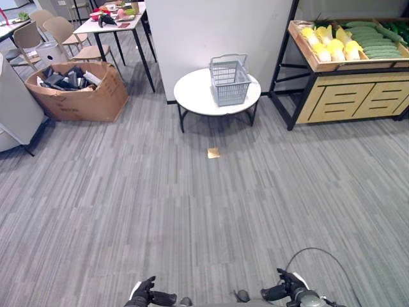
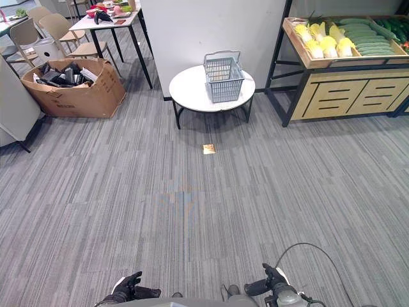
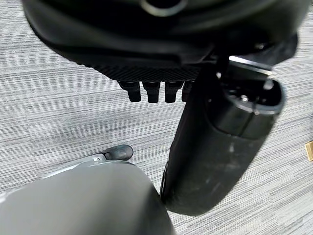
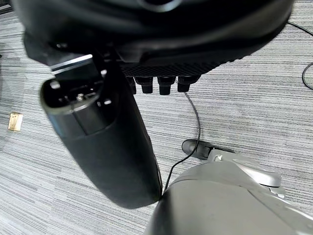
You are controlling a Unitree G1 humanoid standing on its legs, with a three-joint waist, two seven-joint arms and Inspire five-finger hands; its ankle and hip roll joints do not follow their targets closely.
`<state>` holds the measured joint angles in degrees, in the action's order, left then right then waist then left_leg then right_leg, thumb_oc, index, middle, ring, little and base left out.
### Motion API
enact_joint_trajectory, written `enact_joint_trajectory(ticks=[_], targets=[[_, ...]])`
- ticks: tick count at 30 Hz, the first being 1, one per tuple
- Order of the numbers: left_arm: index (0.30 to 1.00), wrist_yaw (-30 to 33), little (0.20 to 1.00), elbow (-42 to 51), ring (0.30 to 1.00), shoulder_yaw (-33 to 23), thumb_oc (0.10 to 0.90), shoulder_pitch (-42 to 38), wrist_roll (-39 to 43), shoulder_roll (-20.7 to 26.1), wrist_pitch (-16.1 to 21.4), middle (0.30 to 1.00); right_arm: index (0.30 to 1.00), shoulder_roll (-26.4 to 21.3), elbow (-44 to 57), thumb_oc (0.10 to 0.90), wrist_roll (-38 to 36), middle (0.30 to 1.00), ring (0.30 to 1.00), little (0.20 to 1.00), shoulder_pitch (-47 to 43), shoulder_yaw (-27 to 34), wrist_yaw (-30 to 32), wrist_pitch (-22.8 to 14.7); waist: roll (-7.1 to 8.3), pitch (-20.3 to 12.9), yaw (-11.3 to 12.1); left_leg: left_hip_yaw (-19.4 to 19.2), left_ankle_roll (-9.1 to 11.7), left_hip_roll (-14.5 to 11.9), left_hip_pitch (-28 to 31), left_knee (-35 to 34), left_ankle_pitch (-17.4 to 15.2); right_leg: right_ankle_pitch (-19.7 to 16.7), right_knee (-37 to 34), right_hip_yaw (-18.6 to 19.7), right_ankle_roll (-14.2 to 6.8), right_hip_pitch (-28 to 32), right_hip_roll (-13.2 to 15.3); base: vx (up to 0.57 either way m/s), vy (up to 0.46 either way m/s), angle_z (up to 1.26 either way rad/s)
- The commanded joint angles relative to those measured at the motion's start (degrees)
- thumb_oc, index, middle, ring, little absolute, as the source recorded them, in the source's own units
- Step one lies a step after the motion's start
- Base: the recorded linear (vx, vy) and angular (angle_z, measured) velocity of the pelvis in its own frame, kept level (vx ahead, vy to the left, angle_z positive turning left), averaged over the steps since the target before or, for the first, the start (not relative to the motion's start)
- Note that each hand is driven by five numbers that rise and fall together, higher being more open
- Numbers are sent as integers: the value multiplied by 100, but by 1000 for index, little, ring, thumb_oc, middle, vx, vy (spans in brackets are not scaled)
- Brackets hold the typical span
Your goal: Get the vegetables into the basket
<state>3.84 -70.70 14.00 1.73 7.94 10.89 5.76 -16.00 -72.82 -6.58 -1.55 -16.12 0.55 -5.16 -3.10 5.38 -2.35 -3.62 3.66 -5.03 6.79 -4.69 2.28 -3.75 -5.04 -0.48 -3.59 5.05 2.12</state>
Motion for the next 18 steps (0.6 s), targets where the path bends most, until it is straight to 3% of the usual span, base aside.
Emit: enact_joint_trajectory(ticks=[1,18], targets=[[1000,38,1000,-226,1000,152,900,-58,-133,-102,53,1000,1000,-113,-284,900,218,1000,1000,1000,-73,-254,62,18,324,121,32,138,-46,73,-47,-31,-52,-45,4,9,-282,-23,219,0,0,0],[1000,35,1000,-405,1000,75,900,-111,-57,-107,-19,1000,1000,-107,-319,900,329,1000,1000,1000,-100,-285,109,67,346,73,28,145,-37,48,11,-31,-85,2,4,17,-252,30,170,0,0,0]])
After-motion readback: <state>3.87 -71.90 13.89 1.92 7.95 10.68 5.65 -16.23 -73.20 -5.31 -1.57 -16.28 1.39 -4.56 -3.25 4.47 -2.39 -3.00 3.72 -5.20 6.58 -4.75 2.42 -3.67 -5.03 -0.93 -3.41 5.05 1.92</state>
